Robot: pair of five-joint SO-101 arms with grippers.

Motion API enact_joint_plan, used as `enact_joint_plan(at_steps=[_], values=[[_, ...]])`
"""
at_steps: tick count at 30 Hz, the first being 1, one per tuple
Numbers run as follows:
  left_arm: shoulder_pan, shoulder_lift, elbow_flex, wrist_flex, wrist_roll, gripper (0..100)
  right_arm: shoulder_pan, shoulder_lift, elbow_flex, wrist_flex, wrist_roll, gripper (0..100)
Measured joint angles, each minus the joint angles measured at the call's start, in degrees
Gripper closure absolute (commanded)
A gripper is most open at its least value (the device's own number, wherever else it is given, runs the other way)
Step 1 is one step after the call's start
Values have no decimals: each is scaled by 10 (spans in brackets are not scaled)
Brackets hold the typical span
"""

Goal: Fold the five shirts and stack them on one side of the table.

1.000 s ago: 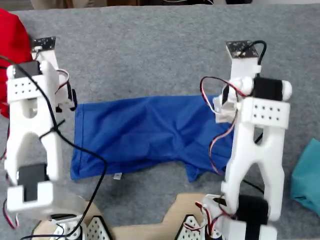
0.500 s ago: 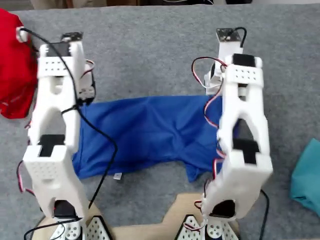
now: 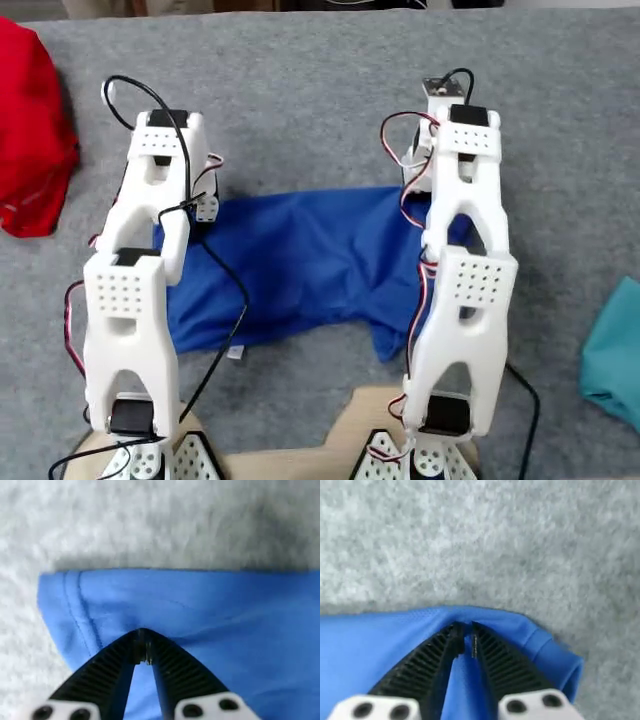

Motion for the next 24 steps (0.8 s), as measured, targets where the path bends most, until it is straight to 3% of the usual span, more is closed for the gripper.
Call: enact_joint_plan(at_steps=[15, 24], values=[[-25, 181, -327, -18, 1, 981, 1, 159, -305, 32, 50, 952], [-57, 209, -396, -25, 1, 981, 1, 212, -436, 19, 61, 952]])
